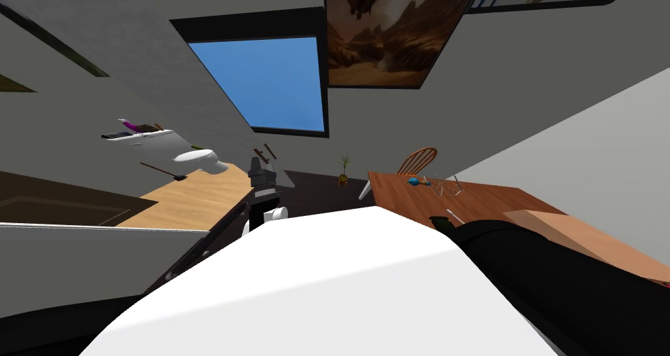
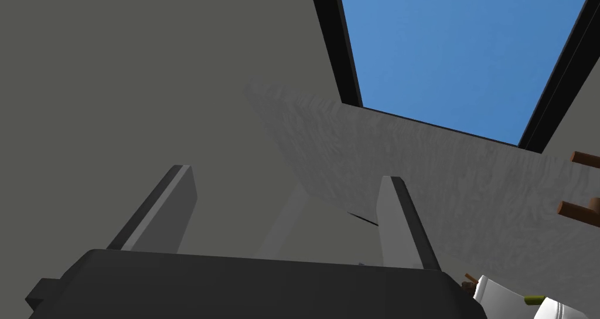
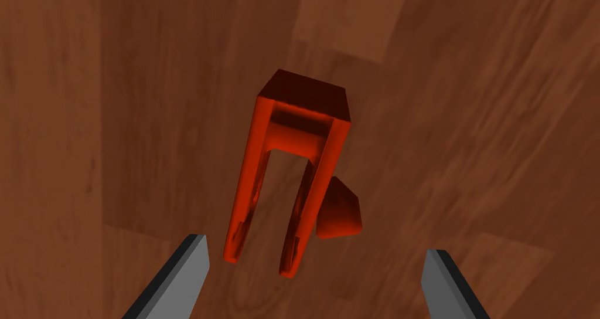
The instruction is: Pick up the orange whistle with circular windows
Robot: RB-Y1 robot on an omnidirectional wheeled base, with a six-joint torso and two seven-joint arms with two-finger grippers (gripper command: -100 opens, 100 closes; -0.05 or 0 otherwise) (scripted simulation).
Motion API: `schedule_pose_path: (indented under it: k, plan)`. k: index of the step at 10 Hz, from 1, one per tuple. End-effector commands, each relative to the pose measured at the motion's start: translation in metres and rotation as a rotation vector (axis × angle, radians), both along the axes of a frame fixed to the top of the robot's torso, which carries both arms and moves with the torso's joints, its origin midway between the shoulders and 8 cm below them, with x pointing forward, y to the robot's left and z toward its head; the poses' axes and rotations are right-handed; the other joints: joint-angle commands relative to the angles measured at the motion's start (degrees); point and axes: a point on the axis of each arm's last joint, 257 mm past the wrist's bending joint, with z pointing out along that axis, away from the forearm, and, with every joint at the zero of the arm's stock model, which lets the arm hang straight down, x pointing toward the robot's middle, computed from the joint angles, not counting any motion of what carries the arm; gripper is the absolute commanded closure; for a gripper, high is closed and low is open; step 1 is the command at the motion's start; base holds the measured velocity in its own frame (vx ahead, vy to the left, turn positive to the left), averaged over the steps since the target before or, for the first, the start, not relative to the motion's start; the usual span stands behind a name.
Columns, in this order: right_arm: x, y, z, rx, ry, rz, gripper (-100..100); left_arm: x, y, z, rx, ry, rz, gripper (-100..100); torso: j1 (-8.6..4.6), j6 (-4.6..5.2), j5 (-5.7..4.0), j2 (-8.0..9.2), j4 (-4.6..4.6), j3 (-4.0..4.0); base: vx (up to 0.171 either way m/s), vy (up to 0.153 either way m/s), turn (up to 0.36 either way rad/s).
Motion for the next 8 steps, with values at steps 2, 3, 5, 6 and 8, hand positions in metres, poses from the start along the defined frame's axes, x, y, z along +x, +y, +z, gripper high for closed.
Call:
schedule_pose_path:
  k: [2, 3, 5, 6, 8]
  plan:
    - [-0.0101, 0.0056, -0.0131, -0.005, 0.001, -0.012, -100, 0.0000, 0.0000, 0.0000, 0.000, 0.000, 0.000, 0, -0.05, 0.00, -0.01, -0.08, -0.02, -0.05, 0.021, -0.023, 0.067]
    - [-0.0137, 0.0085, -0.0174, -0.006, 0.002, -0.015, -100, 0.0000, 0.0000, 0.0000, 0.000, 0.000, 0.000, 0, -0.06, 0.00, -0.01, -0.11, -0.03, -0.07, 0.018, -0.023, 0.049]
    - [-0.0106, 0.0084, -0.0150, -0.006, 0.001, -0.013, 100, 0.0000, 0.0000, 0.0000, 0.000, 0.000, 0.000, 0, -0.02, 0.01, 0.00, -0.09, -0.03, -0.06, 0.004, -0.006, 0.005]
    - [-0.0105, 0.0065, -0.0143, -0.009, 0.001, -0.013, 100, 0.0000, 0.0000, 0.0000, 0.000, 0.000, 0.000, 0, 0.05, 0.01, -0.04, -0.07, -0.02, -0.04, 0.000, 0.000, 0.000]
    - [-0.0104, 0.0078, -0.0148, -0.007, 0.001, -0.016, 100, 0.0000, 0.0000, 0.0000, 0.000, 0.000, 0.000, 0, 0.04, -0.03, -0.01, -0.04, -0.02, -0.03, 0.000, 0.000, 0.000]
